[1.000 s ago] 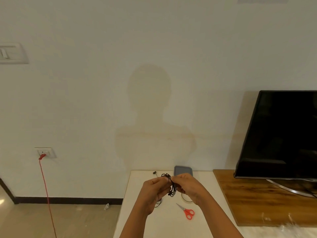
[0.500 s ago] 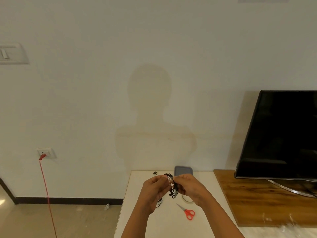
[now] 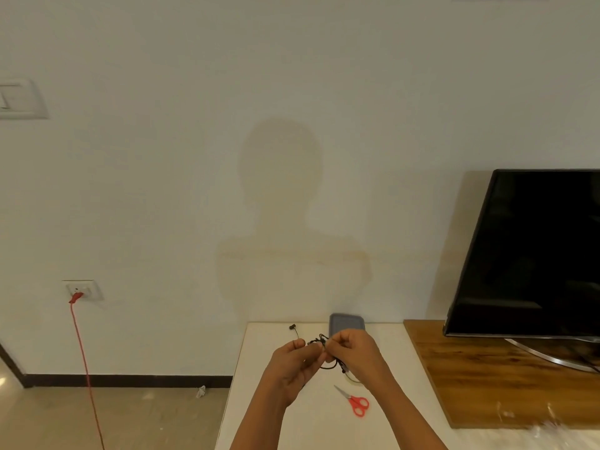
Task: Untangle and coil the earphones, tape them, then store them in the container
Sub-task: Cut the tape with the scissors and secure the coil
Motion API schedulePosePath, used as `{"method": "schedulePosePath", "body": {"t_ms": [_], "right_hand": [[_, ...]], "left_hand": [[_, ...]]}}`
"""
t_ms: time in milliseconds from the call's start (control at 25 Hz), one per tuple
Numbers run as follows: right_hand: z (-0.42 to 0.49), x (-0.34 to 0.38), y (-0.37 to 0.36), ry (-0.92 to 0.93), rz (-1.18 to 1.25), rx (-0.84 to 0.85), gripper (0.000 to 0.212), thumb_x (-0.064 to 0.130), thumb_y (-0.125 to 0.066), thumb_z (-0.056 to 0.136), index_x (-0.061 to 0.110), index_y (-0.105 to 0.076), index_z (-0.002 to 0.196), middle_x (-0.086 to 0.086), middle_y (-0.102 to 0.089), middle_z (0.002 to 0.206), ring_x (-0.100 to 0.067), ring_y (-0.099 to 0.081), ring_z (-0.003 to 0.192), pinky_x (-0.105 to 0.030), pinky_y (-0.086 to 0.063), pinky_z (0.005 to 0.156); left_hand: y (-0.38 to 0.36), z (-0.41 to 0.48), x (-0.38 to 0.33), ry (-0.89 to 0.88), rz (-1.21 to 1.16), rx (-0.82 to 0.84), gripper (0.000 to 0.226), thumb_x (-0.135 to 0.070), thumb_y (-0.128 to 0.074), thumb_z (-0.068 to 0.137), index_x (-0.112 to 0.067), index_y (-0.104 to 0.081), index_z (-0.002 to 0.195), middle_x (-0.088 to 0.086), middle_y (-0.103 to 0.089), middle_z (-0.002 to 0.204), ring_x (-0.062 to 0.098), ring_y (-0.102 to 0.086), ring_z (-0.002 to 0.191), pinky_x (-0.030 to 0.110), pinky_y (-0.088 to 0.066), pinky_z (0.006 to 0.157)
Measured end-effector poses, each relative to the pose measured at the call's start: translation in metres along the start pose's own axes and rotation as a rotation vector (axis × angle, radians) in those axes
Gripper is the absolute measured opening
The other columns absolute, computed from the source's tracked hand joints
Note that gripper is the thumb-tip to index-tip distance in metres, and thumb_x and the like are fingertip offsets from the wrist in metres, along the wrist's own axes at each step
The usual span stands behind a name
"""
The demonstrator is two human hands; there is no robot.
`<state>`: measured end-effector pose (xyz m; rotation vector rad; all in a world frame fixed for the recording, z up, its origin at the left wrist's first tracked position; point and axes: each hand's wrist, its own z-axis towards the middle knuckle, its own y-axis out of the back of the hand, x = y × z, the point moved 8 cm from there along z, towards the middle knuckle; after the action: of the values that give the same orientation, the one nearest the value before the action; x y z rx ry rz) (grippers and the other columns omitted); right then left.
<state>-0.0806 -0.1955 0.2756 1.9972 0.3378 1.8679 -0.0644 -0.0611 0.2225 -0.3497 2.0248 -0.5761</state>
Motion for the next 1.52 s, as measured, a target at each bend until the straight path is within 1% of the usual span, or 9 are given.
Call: {"method": "schedulePosePath", "body": {"t_ms": [80,280,440,560,840,960,1080,1280,1520], "right_hand": [[0.002,0.0,0.0,0.026,-0.127,-0.082,0.017,0.022,-0.06,0.087,0.017,-0.07,0.074,0.006,-0.071,0.063,-0.002,-0.064,0.059,-0.021,-0.051,0.063],[0.002,0.007,0.0,0.214,-0.445,-0.272,0.023,0.027,-0.05,0.09,0.022,-0.071,0.08,0.006,-0.07,0.069,-0.015,-0.064,0.068,-0.032,-0.047,0.08],[0.003,0.009,-0.006,0.375,-0.547,-0.203,0.032,0.027,-0.042,0.087,0.019,-0.073,0.088,0.0,-0.072,0.076,-0.02,-0.062,0.074,-0.033,-0.041,0.075],[0.005,0.011,-0.012,0.469,-0.627,-0.075,0.029,0.023,-0.041,0.093,0.018,-0.07,0.097,0.003,-0.072,0.088,-0.017,-0.058,0.085,-0.032,-0.039,0.084],[0.002,0.01,-0.014,0.403,-0.4,0.025,0.018,0.036,-0.061,0.085,0.021,-0.071,0.088,0.004,-0.07,0.078,-0.013,-0.058,0.078,-0.028,-0.047,0.077],[0.001,0.004,-0.008,0.286,-0.104,0.004,0.008,0.024,-0.071,0.082,0.018,-0.075,0.084,0.003,-0.073,0.076,-0.009,-0.066,0.076,-0.024,-0.052,0.072],[-0.001,-0.001,-0.008,0.223,-0.006,0.013,0.009,0.02,-0.069,0.084,0.019,-0.075,0.078,0.006,-0.074,0.074,-0.007,-0.068,0.072,-0.022,-0.054,0.069],[0.0,-0.009,-0.014,0.129,0.078,0.07,0.013,0.02,-0.066,0.086,0.018,-0.075,0.077,-0.002,-0.075,0.076,-0.017,-0.071,0.076,-0.029,-0.056,0.074],[-0.003,-0.016,-0.017,-0.079,0.207,0.008,0.022,0.013,-0.059,0.086,0.011,-0.073,0.07,-0.003,-0.072,0.065,-0.009,-0.066,0.065,-0.022,-0.053,0.072]], "left_hand": [[-0.003,0.002,0.004,0.049,-0.06,-0.012,0.026,0.018,-0.061,0.079,0.0,-0.047,0.092,0.026,-0.067,0.088,0.04,-0.066,0.089,0.027,-0.059,0.054],[-0.014,-0.001,0.004,0.084,-0.141,-0.048,0.012,0.016,-0.058,0.083,0.006,-0.055,0.089,0.02,-0.069,0.065,0.024,-0.069,0.053,0.025,-0.058,0.049],[-0.01,-0.003,0.003,0.046,-0.103,-0.091,0.007,0.014,-0.06,0.083,0.01,-0.058,0.088,0.017,-0.069,0.058,0.021,-0.07,0.05,0.025,-0.057,0.046],[-0.002,-0.003,0.002,-0.003,-0.048,-0.136,0.027,0.009,-0.067,0.08,0.015,-0.057,0.105,0.018,-0.071,0.063,0.022,-0.071,0.055,0.024,-0.057,0.048],[0.001,-0.009,-0.008,-0.028,0.031,-0.192,0.027,-0.026,-0.065,0.089,0.0,-0.058,0.089,0.018,-0.069,0.08,0.026,-0.071,0.075,0.037,-0.059,0.069],[0.002,-0.012,-0.011,-0.035,0.006,-0.183,0.017,-0.017,-0.053,0.096,-0.001,-0.054,0.095,0.019,-0.066,0.086,0.025,-0.072,0.069,0.039,-0.058,0.073],[0.01,-0.011,-0.016,-0.157,0.337,-0.167,0.019,-0.006,-0.051,0.092,-0.006,-0.062,0.107,0.015,-0.069,0.095,0.019,-0.072,0.073,0.033,-0.06,0.073],[-0.005,-0.012,-0.034,-0.558,1.176,0.139,0.019,-0.031,-0.063,0.088,-0.033,-0.069,0.106,-0.011,-0.059,0.11,0.005,-0.057,0.101,0.012,-0.043,0.082],[-0.01,-0.02,-0.036,-0.606,1.116,0.119,0.012,-0.021,-0.064,0.086,-0.025,-0.074,0.082,-0.009,-0.073,0.079,0.001,-0.065,0.078,0.009,-0.046,0.07]]}}
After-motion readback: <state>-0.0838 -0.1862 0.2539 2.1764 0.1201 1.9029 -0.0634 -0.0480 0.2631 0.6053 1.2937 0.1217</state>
